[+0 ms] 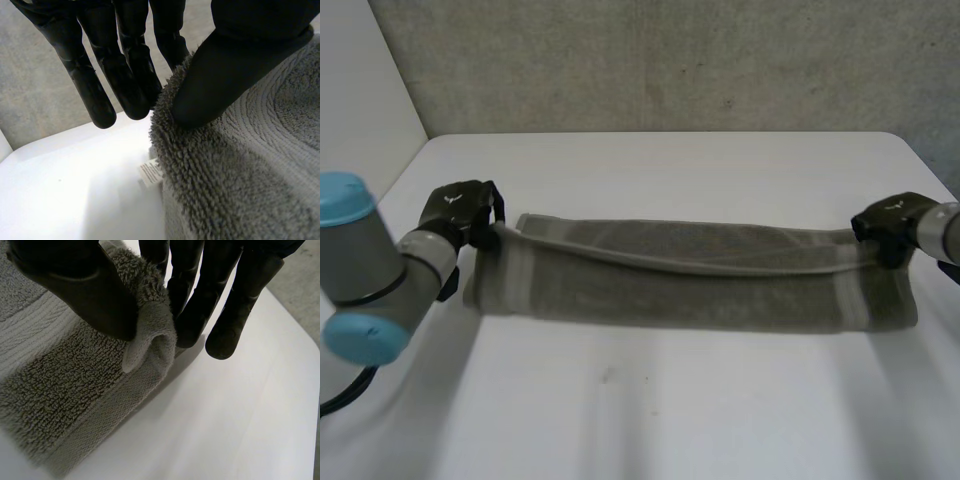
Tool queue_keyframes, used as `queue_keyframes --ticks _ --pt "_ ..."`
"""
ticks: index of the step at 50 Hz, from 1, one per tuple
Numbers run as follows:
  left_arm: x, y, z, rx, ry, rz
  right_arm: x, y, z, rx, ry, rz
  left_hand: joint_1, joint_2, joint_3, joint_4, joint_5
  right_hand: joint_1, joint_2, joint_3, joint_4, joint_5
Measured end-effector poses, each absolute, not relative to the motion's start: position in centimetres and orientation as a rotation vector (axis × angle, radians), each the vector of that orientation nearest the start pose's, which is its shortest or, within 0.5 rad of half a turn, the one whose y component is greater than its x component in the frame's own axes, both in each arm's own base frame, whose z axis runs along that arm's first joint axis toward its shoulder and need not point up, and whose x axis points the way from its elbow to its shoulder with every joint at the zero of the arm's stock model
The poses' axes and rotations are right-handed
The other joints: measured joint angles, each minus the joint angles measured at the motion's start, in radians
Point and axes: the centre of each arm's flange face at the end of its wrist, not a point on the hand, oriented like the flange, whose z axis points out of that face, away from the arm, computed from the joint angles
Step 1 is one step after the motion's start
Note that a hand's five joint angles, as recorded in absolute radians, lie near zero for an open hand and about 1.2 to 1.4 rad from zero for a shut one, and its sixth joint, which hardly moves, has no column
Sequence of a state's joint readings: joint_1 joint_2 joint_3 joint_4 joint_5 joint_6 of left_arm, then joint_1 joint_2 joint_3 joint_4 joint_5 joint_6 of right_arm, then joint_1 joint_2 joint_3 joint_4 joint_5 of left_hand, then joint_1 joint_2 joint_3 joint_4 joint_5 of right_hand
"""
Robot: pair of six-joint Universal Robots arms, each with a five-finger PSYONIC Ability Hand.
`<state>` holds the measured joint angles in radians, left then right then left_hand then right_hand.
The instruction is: Fold the towel.
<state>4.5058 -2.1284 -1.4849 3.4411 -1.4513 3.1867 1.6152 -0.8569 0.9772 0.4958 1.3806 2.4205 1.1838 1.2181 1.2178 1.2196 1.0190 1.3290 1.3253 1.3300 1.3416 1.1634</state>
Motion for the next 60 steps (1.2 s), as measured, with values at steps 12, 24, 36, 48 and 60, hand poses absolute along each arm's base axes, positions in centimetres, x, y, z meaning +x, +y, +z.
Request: queue_keyframes --ticks 12,24,36,48,60 --pt "-23.9 -41.5 13.9 0.401 2.433 -2.209 19.1 -44.0 15.8 -1.19 2.671 -1.681 -0.146 -0.207 -0.206 -0.184 -0.124 -0.227 -0.299 -0.294 -0.287 -0.288" --pt "-26.5 -41.5 14.2 0.48 2.409 -2.284 19.0 -45.2 17.4 -1.013 2.721 -1.831 -0.993 -1.034 -1.035 -1.037 -0.979 -0.239 -1.077 -1.084 -1.08 -1.101" --pt "-25.5 -37.4 19.1 0.426 2.423 -2.323 17.8 -41.4 26.6 -0.74 2.553 -1.946 -1.008 -1.05 -1.049 -1.052 -0.985 -0.239 -1.077 -1.084 -1.08 -1.101" --pt "-23.1 -30.7 19.8 0.391 2.521 -2.242 16.1 -34.9 23.3 -0.944 2.588 -1.704 -1.008 -1.052 -1.05 -1.053 -0.985 -0.239 -1.075 -1.081 -1.08 -1.098" --pt "-22.5 -28.9 19.4 0.394 2.472 -2.294 14.9 -33.2 15.2 -0.969 2.541 -1.7 -1.008 -1.052 -1.05 -1.053 -0.986 -0.239 -0.97 -0.963 -0.965 -0.941"
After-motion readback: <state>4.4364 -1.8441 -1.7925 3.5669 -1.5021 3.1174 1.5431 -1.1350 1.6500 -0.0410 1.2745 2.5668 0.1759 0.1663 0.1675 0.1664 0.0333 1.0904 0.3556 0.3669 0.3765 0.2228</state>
